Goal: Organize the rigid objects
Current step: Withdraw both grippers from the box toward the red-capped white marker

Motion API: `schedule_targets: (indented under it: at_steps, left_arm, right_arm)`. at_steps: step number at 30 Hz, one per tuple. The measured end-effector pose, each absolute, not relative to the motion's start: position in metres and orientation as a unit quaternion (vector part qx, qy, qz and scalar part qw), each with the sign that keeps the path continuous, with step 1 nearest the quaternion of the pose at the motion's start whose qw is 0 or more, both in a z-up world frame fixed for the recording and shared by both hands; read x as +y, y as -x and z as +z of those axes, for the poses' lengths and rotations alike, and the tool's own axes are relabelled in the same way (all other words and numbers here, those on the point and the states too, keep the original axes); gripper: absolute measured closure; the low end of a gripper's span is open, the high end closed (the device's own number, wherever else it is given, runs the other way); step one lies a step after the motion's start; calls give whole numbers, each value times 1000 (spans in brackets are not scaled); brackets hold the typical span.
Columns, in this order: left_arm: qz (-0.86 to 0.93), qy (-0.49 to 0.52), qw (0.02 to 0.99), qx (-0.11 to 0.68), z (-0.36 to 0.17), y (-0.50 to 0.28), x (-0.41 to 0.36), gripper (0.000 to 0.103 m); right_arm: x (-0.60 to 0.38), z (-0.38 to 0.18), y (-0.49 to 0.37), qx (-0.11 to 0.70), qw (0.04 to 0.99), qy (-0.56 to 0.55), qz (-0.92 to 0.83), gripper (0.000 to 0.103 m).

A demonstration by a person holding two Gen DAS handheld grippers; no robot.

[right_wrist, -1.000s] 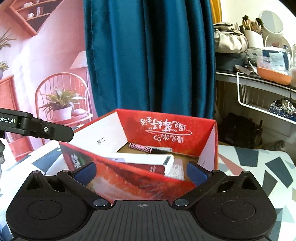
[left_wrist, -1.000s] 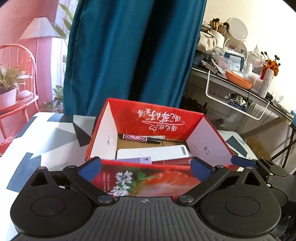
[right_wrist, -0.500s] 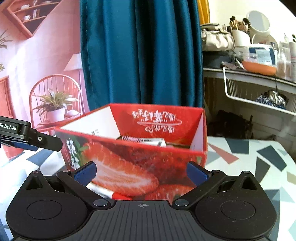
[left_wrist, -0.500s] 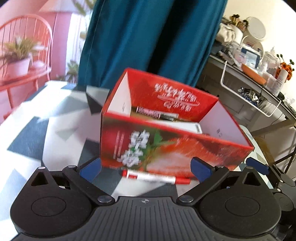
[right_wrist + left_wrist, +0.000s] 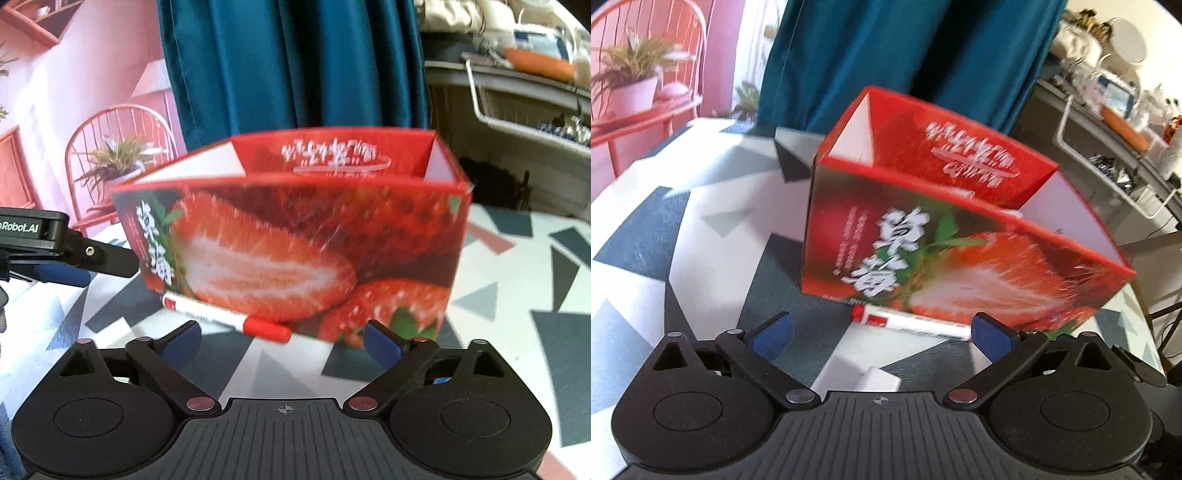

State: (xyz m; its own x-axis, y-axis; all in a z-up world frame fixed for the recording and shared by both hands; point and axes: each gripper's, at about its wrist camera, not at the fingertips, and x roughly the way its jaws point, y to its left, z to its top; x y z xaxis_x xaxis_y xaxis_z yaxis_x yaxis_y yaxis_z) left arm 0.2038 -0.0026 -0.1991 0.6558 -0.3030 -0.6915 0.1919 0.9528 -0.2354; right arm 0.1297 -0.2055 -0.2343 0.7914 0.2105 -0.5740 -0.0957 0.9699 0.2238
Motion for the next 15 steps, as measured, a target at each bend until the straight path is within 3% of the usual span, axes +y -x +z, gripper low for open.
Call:
schedule_targets:
  at_steps: [3,15]
  left_arm:
    - [-135,84,901,403,-207,-218,1,1]
    - [-166,100,892,408,-225,-236,-7,3]
  right_arm:
    - [-201,-241,-139,328,937,-87,85,25]
    - [-191,-255,-160,348,930,-63,98,42]
